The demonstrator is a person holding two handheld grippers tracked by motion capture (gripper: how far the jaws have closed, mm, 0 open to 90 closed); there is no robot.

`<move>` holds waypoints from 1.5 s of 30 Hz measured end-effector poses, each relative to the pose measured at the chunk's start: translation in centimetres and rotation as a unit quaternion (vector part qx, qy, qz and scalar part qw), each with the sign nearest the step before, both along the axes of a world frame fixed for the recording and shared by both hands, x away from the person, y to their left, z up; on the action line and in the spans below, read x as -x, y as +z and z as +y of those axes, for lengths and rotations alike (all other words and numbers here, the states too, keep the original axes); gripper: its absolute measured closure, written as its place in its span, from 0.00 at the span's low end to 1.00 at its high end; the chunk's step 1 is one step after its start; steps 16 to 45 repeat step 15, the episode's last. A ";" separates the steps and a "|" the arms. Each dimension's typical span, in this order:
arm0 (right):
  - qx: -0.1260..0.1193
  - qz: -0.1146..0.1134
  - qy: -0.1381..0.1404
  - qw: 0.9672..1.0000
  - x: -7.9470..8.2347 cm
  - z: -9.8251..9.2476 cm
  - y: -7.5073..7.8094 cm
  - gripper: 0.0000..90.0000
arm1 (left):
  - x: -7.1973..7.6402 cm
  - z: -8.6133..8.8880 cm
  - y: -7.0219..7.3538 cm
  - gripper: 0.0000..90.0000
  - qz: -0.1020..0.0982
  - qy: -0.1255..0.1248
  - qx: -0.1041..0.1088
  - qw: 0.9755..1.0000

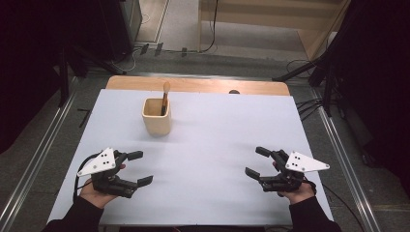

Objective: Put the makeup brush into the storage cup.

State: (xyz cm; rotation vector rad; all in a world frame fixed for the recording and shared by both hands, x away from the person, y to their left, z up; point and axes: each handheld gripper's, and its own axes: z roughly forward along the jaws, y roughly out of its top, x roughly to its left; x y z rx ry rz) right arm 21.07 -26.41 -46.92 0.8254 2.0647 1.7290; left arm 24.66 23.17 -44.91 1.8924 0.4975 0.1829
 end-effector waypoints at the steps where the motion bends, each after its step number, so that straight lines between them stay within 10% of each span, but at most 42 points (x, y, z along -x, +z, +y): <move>1: 0.001 -0.001 0.000 1.000 0.0 0.0 0.0 0.23 | 0.0 0.0 0.0 0.15 -0.001 -0.001 0.001 1.000; 45: 0.003 0.006 0.004 1.000 -0.2 0.4 -0.2 0.23 | -0.3 0.2 -0.1 0.12 0.007 0.005 0.004 1.000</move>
